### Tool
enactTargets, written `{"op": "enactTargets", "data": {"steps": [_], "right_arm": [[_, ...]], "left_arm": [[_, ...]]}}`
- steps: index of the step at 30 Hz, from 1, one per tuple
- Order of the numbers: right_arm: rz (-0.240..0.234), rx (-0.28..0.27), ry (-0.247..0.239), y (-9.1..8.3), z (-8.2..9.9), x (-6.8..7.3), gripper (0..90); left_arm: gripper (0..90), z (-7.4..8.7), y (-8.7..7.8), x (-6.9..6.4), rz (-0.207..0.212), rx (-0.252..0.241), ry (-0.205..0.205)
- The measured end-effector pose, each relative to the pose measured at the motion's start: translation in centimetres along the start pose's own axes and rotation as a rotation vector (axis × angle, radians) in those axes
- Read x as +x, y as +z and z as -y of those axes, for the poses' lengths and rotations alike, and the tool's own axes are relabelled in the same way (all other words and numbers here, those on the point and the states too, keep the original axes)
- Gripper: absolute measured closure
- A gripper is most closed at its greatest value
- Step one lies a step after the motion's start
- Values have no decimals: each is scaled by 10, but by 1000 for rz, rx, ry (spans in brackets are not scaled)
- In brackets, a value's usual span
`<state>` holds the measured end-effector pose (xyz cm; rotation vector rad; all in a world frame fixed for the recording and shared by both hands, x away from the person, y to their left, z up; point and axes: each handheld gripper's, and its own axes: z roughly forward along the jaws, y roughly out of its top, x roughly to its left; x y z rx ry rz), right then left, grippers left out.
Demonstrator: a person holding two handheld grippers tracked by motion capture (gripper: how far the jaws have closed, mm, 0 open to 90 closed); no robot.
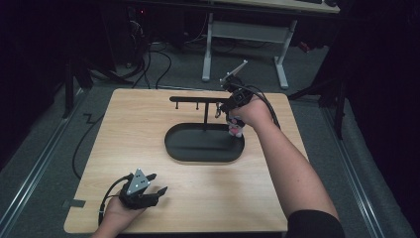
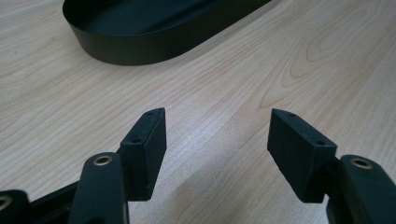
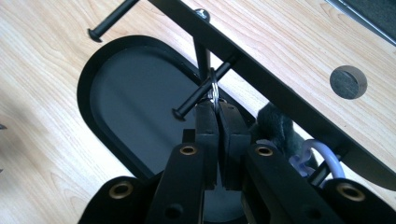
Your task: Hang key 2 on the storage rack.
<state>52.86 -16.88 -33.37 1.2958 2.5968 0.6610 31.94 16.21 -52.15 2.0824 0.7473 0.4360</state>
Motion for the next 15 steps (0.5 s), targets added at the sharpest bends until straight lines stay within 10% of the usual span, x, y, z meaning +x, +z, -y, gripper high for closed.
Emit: {"op": "enactTargets", "data": {"steps": [15], "right_arm": [[12,-54,13,-13,5,3,781]], "left_arm": [[382,0,1,0,5,6,3]]}}
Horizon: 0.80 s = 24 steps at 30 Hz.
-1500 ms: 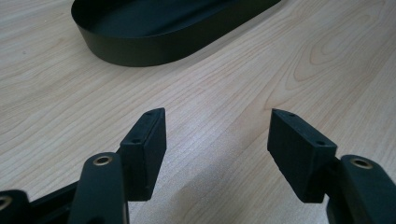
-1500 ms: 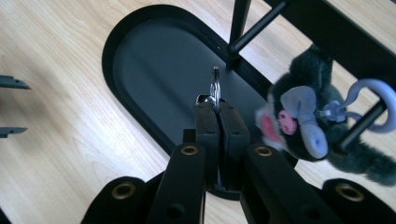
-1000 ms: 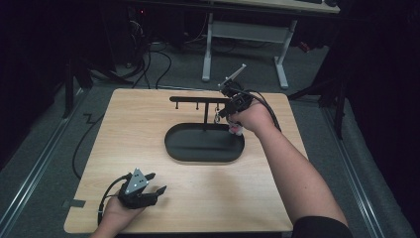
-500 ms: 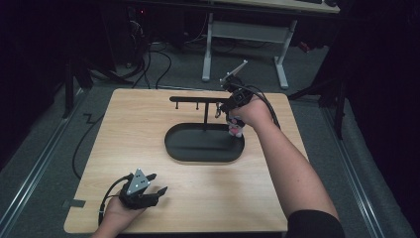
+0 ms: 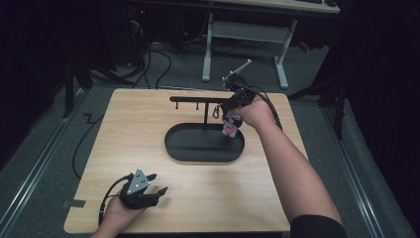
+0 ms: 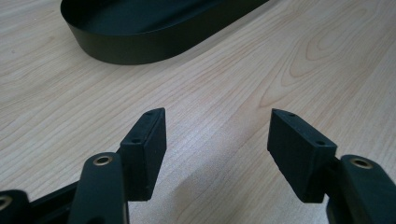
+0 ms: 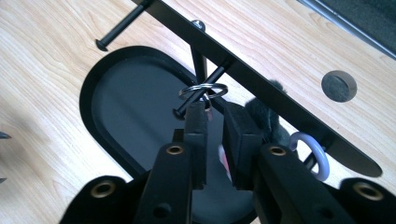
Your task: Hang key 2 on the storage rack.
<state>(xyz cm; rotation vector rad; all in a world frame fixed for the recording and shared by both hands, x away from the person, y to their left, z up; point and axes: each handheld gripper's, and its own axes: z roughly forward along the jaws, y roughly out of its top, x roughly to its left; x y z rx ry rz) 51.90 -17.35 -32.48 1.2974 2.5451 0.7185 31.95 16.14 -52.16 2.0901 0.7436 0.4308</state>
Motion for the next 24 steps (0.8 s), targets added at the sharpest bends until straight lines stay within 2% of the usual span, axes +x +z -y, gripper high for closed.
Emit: {"op": "enactTargets", "data": {"steps": [6,11,18,24], "right_arm": [[-3,-11,15,-6,7,3,737],[-11,-22,17,-8,21,8,652],[-30,-32,16,-1,43,9,567],[-43,-27,24,9,55,9,547]], "left_arm": [[382,-1,1,0,0,3,3],[382,-1,3,0,1,6,3],[383,-2,5,-2,10,14,8],[382,-2,6,-2,9,14,9]]}}
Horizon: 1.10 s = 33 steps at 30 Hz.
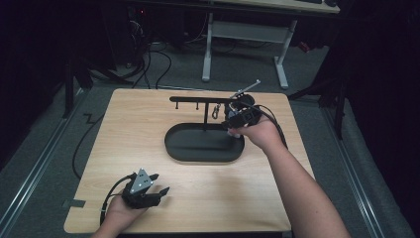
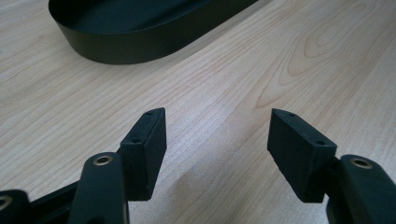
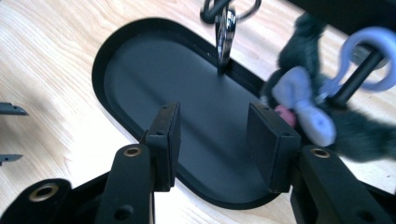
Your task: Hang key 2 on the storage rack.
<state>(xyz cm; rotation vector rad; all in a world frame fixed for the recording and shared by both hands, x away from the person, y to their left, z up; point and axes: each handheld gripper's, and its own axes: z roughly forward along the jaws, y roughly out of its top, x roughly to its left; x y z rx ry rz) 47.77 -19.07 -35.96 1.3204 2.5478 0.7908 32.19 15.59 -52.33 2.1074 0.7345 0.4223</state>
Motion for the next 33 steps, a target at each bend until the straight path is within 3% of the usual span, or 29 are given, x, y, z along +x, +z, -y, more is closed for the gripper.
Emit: {"op": "enactTargets", "data": {"steps": [8,19,25,26,27,33], "right_arm": [[-16,-2,8,20,23,-1,500],[-29,-99,55,25,75,-8,457],[-24,-189,74,26,127,-8,361],[15,-217,65,28,148,-5,326],[15,-217,65,28,148,-5,326],[132,-329,55,35,215,10,289]], "left_arm": [[381,0,0,0,2,-4,2],[381,1,1,0,5,-3,-2],[382,1,2,0,5,1,-4],[383,2,2,0,5,3,-5],[383,2,2,0,5,5,-6],[381,3,3,0,0,4,-13]]}}
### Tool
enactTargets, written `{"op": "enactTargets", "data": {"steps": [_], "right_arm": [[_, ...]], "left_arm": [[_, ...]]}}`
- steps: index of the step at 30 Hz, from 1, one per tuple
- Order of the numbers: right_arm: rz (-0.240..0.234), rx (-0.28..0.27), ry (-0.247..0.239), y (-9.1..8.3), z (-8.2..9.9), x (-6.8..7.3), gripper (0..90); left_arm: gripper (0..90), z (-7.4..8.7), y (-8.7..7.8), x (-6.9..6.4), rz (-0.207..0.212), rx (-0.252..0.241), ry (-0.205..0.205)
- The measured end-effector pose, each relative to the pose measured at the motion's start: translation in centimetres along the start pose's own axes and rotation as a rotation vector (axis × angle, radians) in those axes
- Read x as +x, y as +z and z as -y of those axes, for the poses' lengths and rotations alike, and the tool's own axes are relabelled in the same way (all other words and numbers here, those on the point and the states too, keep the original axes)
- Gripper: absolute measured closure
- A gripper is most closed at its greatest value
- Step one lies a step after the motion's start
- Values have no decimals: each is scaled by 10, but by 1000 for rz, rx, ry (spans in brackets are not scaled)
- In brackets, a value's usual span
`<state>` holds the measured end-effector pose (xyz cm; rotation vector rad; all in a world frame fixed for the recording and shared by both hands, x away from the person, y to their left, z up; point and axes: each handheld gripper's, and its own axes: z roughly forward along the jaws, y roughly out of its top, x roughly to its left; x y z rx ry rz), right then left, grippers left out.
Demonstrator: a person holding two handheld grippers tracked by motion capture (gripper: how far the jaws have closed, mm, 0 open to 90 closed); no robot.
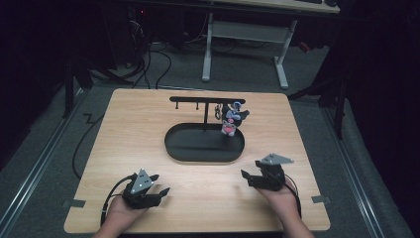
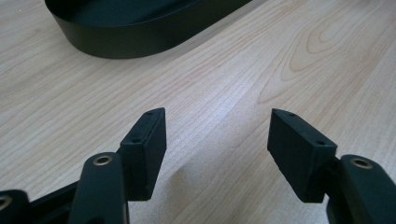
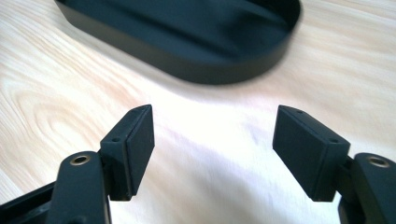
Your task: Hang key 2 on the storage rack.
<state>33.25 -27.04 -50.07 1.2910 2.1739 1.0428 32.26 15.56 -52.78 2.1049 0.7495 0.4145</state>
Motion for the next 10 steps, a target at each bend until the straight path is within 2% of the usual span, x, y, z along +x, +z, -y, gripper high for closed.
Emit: {"op": "enactTargets", "data": {"steps": [4,5,6,8,10], "right_arm": [[27,-83,-3,-14,36,3,261],[10,-93,4,-22,37,2,255],[10,-93,4,-22,37,2,255],[44,-130,-7,-28,37,-2,249],[51,-135,25,-29,38,-6,227]], "left_arm": [[381,0,0,0,-1,-3,-9],[380,0,0,0,0,-6,-11],[380,0,0,0,0,-6,-11],[378,-1,0,0,1,-7,-10],[372,-1,1,0,-6,-9,-11]]}}
